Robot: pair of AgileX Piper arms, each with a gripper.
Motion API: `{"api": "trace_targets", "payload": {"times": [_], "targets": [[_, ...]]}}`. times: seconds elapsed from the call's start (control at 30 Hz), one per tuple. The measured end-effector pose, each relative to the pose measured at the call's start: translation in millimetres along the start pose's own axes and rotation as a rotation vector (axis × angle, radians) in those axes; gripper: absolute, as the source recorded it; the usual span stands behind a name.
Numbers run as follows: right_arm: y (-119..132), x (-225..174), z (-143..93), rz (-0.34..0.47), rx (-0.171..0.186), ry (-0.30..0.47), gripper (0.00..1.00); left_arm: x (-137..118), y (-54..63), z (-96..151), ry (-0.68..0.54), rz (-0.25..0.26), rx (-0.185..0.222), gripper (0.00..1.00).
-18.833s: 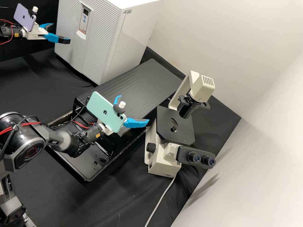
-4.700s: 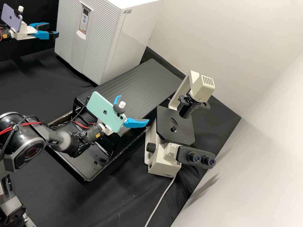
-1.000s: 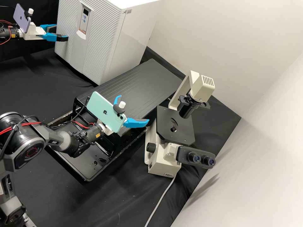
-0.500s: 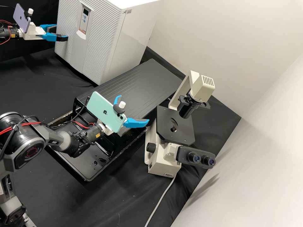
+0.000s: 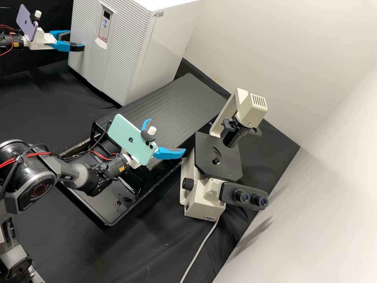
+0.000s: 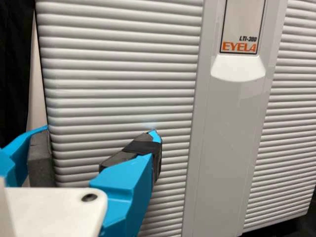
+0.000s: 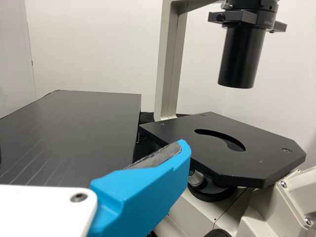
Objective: Open the incubator door
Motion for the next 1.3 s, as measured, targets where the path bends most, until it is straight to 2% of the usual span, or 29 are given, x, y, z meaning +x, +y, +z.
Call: {"api": "trace_targets", "payload": {"times": [0.27,0.63,1.3], "targets": [[0,0,0,0.000,0.000,0.000,1.00,-1,0.5,-1,-0.004,0.002,0.003,0.00],[0,0,0,0.000,0.000,0.000,1.00,-6,-6.6,2,-0.013,0.009,0.012,0.00],[0,0,0,0.000,0.000,0.000,1.00,-12,-4.3,5,-0.003,0.008,0.010,0.00]]}}
